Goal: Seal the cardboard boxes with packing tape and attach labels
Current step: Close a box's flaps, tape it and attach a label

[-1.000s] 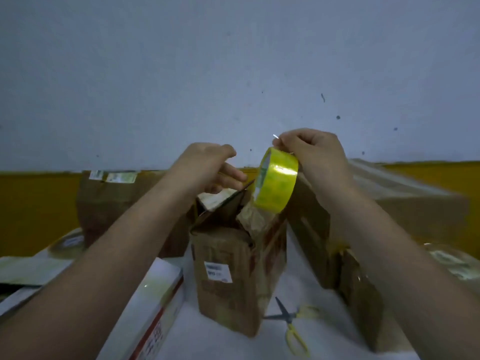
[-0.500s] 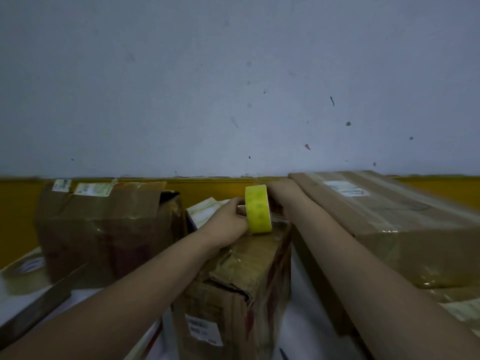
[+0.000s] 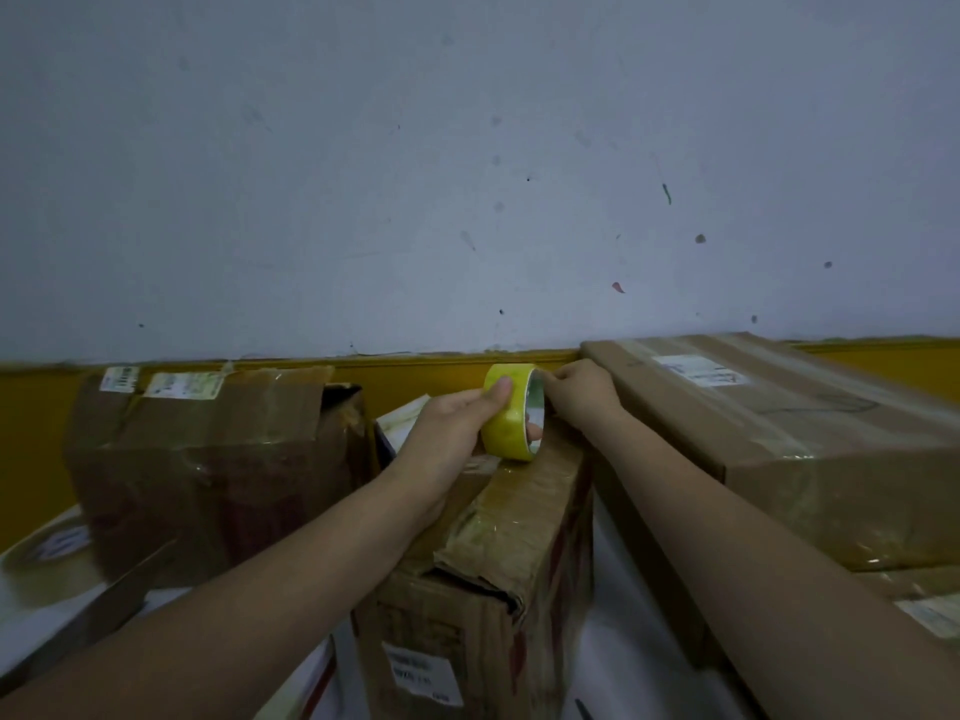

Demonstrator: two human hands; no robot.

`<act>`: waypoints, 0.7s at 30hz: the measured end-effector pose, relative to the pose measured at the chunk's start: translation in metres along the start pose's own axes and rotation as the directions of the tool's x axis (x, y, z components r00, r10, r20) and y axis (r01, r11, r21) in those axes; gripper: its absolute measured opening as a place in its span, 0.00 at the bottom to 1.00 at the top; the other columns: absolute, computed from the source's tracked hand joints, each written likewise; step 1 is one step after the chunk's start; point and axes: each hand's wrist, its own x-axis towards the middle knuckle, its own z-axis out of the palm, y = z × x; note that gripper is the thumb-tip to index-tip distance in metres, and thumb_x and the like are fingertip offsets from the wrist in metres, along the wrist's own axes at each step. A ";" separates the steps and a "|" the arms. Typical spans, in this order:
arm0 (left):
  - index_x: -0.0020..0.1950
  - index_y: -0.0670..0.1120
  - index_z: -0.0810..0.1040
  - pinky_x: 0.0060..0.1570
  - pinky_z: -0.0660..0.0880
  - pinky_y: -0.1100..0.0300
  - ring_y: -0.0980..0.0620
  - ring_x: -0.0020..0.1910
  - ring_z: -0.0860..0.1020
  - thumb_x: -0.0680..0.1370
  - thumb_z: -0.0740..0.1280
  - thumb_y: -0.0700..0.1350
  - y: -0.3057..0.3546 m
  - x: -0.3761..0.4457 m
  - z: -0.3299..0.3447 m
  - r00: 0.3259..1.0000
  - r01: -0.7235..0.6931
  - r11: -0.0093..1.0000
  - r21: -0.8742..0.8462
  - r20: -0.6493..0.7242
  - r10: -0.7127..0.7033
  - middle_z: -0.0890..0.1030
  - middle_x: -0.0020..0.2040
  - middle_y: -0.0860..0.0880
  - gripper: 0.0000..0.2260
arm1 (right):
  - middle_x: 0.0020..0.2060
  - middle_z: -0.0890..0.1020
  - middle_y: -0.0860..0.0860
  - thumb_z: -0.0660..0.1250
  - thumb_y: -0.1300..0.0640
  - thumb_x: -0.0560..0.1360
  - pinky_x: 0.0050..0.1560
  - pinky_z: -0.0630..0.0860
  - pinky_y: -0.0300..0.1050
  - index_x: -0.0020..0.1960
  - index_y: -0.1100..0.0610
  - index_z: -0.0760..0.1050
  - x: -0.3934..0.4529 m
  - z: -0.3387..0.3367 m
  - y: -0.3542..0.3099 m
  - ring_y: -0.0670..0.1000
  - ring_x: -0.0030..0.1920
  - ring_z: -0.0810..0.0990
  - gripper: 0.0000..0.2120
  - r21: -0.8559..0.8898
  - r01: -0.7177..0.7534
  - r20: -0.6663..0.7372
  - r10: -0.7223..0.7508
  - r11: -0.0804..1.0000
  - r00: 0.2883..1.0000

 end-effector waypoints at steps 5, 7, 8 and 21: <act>0.48 0.38 0.85 0.44 0.82 0.55 0.45 0.41 0.85 0.82 0.65 0.51 -0.001 -0.001 0.002 0.994 -0.036 0.997 -0.063 -0.105 0.029 0.86 0.43 0.39 0.17 | 0.28 0.74 0.51 0.62 0.44 0.81 0.38 0.69 0.44 0.30 0.56 0.73 0.009 0.005 0.008 0.51 0.32 0.73 0.24 -0.022 -0.042 0.028 0.042 0.999 0.999; 0.52 0.38 0.84 0.44 0.83 0.54 0.44 0.42 0.85 0.83 0.64 0.50 0.000 -0.001 0.002 0.994 -0.042 0.997 -0.072 -0.106 0.034 0.86 0.45 0.40 0.16 | 0.30 0.77 0.51 0.63 0.44 0.81 0.39 0.73 0.45 0.29 0.54 0.74 0.011 0.005 0.011 0.52 0.34 0.76 0.24 -0.031 -0.083 0.024 0.083 0.996 0.996; 0.53 0.38 0.84 0.44 0.82 0.53 0.44 0.41 0.85 0.83 0.63 0.49 0.000 -0.001 0.002 0.995 -0.042 0.997 -0.059 -0.093 0.036 0.87 0.46 0.40 0.15 | 0.34 0.80 0.53 0.64 0.44 0.80 0.42 0.75 0.47 0.32 0.54 0.76 0.012 0.006 0.013 0.53 0.37 0.78 0.22 -0.036 -0.111 0.041 0.113 0.993 0.993; 0.61 0.40 0.78 0.34 0.80 0.59 0.49 0.35 0.83 0.85 0.57 0.51 0.001 -0.004 0.010 0.999 0.033 0.999 -0.042 0.007 -0.032 0.86 0.44 0.44 0.17 | 0.51 0.78 0.58 0.58 0.55 0.83 0.61 0.74 0.50 0.51 0.60 0.77 0.000 -0.010 0.003 0.58 0.58 0.78 0.12 -0.312 -0.167 0.407 0.291 0.935 0.866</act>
